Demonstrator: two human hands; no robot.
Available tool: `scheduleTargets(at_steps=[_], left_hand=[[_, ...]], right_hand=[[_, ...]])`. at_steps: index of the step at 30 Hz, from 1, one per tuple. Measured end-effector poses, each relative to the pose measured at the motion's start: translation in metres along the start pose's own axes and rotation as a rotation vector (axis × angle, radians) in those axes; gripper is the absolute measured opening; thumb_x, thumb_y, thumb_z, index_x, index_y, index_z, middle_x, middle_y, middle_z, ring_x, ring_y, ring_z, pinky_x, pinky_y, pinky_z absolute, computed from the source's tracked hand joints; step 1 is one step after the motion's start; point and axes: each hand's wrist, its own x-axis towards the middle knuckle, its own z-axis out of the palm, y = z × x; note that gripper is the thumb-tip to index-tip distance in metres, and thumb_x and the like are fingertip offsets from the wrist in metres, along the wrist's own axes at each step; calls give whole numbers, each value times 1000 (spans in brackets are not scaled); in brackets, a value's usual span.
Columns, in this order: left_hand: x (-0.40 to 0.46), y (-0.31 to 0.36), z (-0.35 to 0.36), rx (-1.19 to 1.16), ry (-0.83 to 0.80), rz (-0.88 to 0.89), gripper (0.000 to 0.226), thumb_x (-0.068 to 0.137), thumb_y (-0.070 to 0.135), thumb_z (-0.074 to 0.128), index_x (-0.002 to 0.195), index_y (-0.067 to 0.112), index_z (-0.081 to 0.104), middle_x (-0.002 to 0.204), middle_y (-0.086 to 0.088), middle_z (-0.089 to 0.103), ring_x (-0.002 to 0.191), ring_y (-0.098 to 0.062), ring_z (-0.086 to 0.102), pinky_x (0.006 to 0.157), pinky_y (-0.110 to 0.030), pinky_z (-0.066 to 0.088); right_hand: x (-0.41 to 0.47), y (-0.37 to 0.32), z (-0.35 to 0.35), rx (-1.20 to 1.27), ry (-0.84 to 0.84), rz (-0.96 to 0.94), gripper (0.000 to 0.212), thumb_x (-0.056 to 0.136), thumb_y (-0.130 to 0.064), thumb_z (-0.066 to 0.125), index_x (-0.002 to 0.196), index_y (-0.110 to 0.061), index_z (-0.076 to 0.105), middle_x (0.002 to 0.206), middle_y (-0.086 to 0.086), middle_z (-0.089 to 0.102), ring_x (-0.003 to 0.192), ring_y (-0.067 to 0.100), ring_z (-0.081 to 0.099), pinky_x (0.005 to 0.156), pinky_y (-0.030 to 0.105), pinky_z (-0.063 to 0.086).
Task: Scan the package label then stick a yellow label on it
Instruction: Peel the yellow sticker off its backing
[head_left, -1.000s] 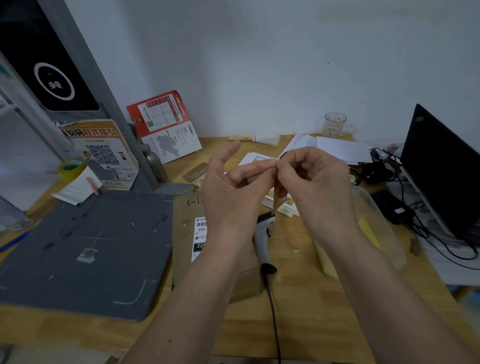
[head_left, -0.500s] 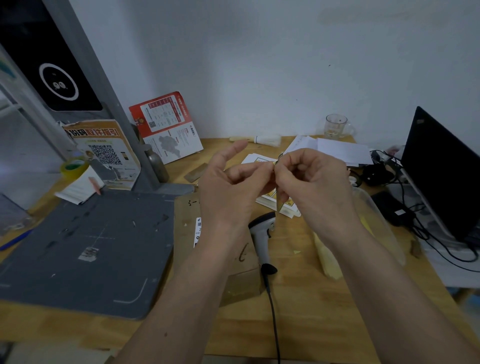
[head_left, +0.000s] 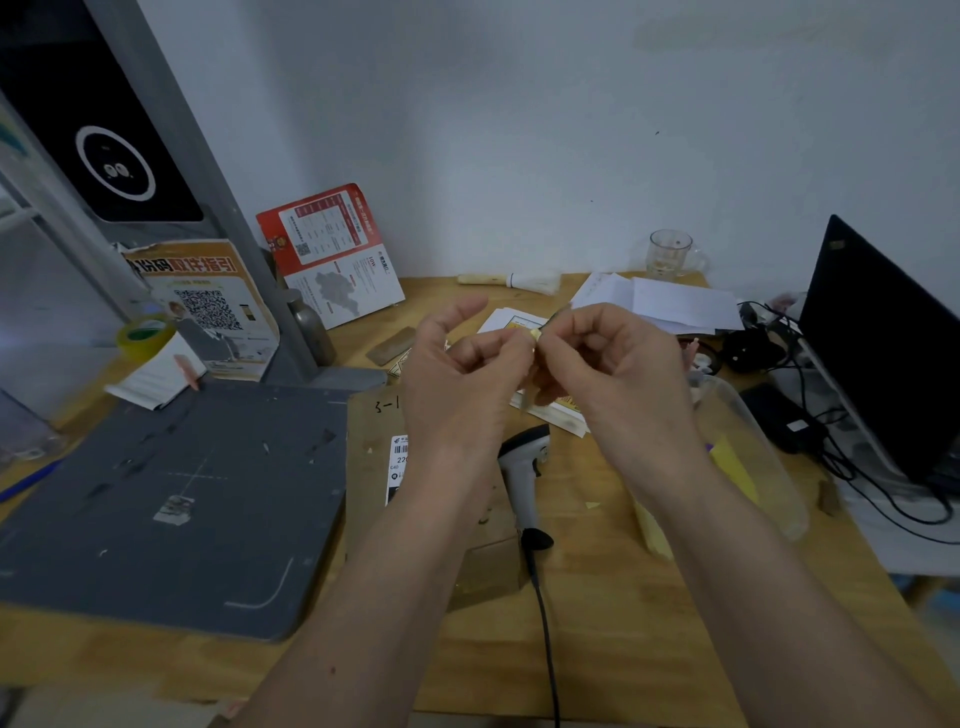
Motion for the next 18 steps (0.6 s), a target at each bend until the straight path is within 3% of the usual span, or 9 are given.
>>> scheduleTargets(at_steps=[3,11,14,18], left_hand=[[0,0,0,-11,18,15,38,83,1,67,115,17,56,59,10,67,54,3,61,58,-12,50],[-6,-2,5,43,8,108,39,80,3,71,111,20,54,72,-1,70,65,-2,66,57,-5,47],[-6,-1,5,64,21,110,38,80,1,69,110,19,54,73,-2,70,64,-1,66,56,-4,46],[-5,-2,5,61,43,63,37,80,2,69,109,21,56,64,7,68,60,3,63,57,-4,46]], right_hand=[[-1,-2,1,71,-23,21,11,90,5,50,91,8,61,77,21,66,64,17,63,60,27,57],[-2,-1,1,95,59,80,15,87,-9,64,85,6,61,81,26,68,76,36,68,66,36,60],[-1,1,0,95,54,103,11,87,-7,62,84,4,63,79,22,69,74,33,69,67,37,60],[-1,2,-2,138,33,137,13,88,-8,61,83,3,65,76,18,69,65,20,66,63,29,56]])
